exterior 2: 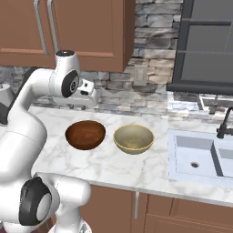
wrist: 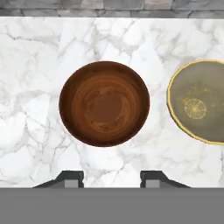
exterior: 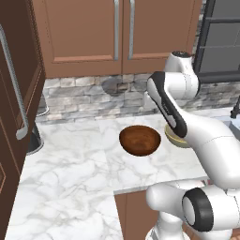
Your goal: Open the cabinet. Pick the bowls from the counter and place them in the cabinet. Then close the cabinet.
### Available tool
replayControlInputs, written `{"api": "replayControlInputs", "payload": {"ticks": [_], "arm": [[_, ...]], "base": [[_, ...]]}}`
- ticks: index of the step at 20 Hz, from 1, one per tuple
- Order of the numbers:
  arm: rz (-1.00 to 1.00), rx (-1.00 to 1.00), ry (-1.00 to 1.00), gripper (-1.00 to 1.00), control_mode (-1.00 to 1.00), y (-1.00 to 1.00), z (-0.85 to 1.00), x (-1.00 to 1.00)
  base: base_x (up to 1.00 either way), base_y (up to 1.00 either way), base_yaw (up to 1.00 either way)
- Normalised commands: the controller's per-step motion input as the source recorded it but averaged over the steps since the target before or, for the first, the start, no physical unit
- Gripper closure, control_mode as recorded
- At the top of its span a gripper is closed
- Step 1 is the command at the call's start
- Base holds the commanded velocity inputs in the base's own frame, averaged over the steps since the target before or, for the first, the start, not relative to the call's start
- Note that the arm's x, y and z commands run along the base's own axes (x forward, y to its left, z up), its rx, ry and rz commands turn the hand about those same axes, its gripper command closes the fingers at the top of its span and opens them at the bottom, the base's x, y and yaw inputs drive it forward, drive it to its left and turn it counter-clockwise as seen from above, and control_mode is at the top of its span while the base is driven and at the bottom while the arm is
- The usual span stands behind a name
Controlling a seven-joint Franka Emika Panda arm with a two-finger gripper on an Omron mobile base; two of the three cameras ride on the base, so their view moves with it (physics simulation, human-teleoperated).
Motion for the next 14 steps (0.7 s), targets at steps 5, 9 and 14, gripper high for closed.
{"api": "replayControlInputs", "payload": {"ticks": [5, 9, 14], "arm": [[0.0, -0.01, -0.22, -1.0, -1.0, 0.04, 0.14, -0.58], [0.0, -0.04, -0.14, -1.0, -1.0, 0.0, 0.92, -0.38], [0.06, -0.04, -0.03, -1.0, -1.0, 0.0, 1.0, -0.11]], "base": [[0.0, 0.0, 0.0], [0.0, 0.0, 0.0], [0.0, 0.0, 0.0]]}}
